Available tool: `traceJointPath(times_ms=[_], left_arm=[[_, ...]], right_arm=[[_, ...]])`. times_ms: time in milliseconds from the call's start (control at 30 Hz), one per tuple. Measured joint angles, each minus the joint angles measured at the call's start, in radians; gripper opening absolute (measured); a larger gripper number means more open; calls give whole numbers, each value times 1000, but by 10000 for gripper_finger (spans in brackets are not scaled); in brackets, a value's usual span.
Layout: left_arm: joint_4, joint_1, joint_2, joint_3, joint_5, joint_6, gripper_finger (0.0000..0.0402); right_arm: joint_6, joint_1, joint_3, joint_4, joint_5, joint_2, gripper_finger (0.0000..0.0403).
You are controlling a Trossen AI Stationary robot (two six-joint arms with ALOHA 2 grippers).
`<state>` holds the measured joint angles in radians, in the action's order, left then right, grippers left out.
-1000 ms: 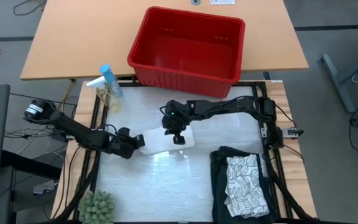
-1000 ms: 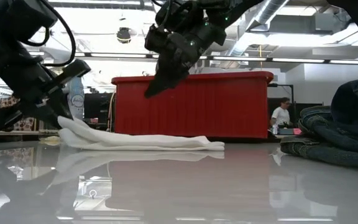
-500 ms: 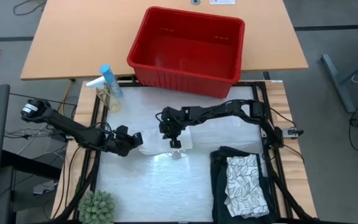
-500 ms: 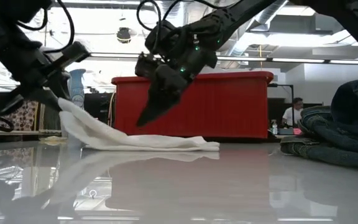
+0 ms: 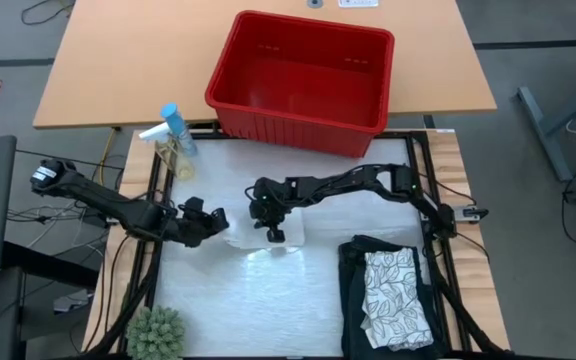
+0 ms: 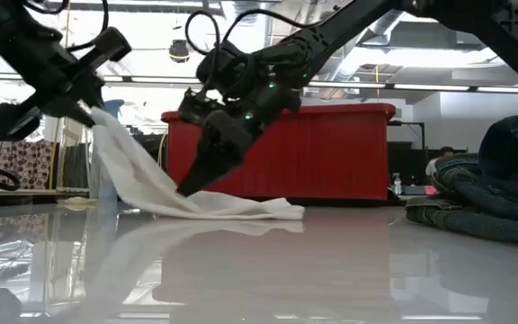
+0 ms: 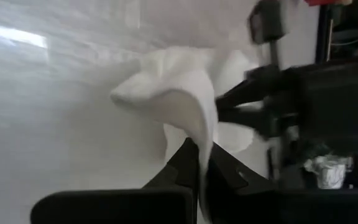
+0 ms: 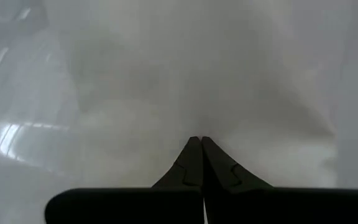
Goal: Fold Laundry from Bin
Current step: Fold the white boxer from the red laundry bin
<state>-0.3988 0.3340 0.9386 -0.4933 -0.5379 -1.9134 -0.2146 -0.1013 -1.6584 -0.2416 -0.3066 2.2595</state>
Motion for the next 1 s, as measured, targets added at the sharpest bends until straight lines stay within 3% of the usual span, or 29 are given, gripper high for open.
traceJointPath(times_ms=[633,1000], left_arm=[[-26,-15,-23,-43,19,28,0],[-36,-36,-23,-43,17,56,0]], right_arm=[[-133,48,-476,-231,-13,265,15],[-171,-2,-510,-227,-9,283,15]])
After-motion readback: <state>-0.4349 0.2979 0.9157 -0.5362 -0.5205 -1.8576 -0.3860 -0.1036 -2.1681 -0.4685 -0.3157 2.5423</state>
